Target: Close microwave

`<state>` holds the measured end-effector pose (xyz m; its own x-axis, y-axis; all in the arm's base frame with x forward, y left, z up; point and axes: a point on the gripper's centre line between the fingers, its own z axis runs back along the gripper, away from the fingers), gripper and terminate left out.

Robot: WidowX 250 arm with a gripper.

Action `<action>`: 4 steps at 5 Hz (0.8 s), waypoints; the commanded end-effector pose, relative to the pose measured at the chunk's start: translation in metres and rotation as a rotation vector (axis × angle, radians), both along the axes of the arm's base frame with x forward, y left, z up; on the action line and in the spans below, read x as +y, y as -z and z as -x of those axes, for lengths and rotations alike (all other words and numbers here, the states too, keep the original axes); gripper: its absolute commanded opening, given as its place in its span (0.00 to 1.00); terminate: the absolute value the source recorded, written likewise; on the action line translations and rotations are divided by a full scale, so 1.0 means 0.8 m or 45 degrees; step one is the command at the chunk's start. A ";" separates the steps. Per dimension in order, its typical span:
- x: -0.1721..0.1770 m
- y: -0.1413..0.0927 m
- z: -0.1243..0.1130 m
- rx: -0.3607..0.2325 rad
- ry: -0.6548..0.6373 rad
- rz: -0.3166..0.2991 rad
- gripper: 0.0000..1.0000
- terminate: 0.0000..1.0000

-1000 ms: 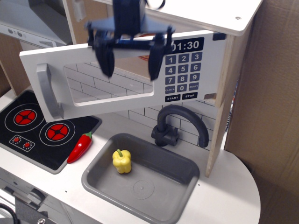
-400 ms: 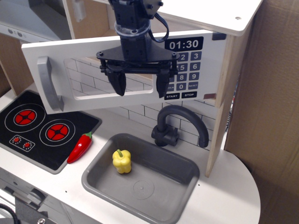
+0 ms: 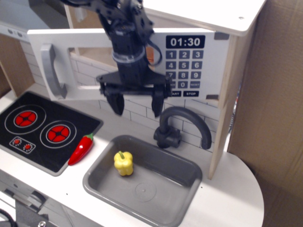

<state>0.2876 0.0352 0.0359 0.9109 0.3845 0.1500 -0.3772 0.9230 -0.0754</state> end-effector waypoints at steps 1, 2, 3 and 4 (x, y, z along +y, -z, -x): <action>0.031 -0.051 -0.026 -0.069 0.029 -0.145 1.00 0.00; 0.047 -0.042 -0.043 -0.071 0.108 -0.124 1.00 0.00; 0.056 -0.040 -0.057 -0.122 0.117 -0.133 1.00 0.00; 0.060 -0.035 -0.068 -0.204 0.112 -0.141 1.00 0.00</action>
